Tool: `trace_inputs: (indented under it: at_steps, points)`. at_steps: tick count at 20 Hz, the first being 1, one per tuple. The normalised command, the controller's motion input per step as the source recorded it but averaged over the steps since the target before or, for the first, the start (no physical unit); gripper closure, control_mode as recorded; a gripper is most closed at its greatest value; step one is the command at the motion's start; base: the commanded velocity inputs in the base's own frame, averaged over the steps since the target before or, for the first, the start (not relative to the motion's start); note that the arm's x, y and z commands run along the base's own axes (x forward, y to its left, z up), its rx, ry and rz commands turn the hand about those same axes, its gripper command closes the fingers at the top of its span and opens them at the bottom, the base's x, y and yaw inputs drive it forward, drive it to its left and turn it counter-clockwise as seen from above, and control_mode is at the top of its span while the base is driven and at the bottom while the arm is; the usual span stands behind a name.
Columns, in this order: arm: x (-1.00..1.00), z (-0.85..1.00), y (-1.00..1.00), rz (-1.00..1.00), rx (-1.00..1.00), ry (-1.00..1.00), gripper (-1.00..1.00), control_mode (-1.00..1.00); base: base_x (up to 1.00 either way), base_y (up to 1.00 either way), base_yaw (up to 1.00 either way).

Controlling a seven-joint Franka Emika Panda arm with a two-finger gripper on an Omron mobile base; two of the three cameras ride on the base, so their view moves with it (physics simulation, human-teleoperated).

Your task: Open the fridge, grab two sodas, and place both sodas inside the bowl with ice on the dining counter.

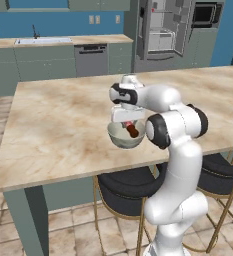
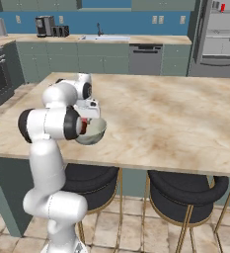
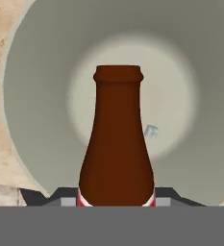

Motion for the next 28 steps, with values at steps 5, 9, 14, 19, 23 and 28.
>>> trace_inputs:
  at_steps: [5,9,14,19,23,28]
  points:
    - [0.20,-0.24,0.00,0.00,0.00,0.00,1.00,-1.00,0.00,0.00,0.00]
    - [0.15,-0.21,0.00,0.00,0.01,0.00,1.00,-1.00,0.00,0.00,0.00]
    - [0.16,-0.16,0.00,0.00,0.02,0.00,1.00,-1.00,0.00,0.00,0.00]
    - [0.07,-0.18,0.00,0.00,0.02,0.00,1.00,-1.00,0.00,0.00,0.00]
    - [0.07,-0.21,0.00,0.00,0.01,0.00,1.00,-1.00,0.00,0.00,0.00]
    - [0.09,-0.19,0.00,0.00,0.01,0.00,-1.00,-1.00,0.00,0.00,0.00]
